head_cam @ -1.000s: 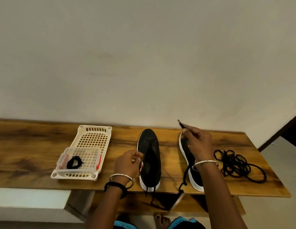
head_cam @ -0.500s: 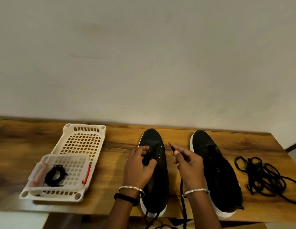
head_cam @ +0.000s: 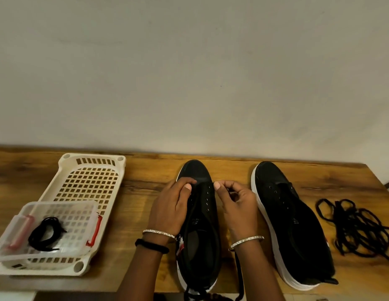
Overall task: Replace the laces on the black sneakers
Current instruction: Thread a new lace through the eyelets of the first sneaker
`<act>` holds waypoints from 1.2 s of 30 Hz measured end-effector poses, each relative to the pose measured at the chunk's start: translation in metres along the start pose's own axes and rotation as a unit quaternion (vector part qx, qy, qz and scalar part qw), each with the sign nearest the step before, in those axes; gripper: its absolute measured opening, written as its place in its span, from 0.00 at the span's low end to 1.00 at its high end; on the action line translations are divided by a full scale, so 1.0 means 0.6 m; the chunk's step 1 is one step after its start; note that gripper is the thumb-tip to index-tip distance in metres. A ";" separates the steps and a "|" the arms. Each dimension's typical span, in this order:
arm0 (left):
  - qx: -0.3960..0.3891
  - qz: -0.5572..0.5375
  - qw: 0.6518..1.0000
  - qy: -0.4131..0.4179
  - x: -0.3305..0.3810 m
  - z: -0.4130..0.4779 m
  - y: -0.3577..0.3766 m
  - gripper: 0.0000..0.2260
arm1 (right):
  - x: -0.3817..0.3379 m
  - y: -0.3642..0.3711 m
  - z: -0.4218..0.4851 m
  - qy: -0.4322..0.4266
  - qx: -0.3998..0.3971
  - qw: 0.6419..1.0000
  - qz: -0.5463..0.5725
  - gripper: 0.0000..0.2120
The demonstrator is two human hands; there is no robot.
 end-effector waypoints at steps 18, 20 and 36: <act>-0.058 -0.254 0.964 -0.047 -0.021 0.002 -0.023 0.14 | 0.008 0.025 -0.008 -0.081 -0.025 0.977 -0.194 0.05; -0.064 -0.261 0.962 -0.050 -0.019 0.001 -0.025 0.15 | 0.006 0.030 -0.013 -0.071 -0.018 0.976 -0.204 0.07; -0.009 -0.217 0.971 -0.104 -0.020 -0.011 -0.027 0.09 | 0.004 0.051 -0.010 -0.006 -0.032 0.978 -0.204 0.07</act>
Point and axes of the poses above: each hand's wrist, its own z-axis towards the middle knuckle, its own y-axis out of the palm, x = y × z, the point moved 1 cm from there along z, towards the middle knuckle, and after that the axes turned 12 degrees about y, right-handed, at the moved point
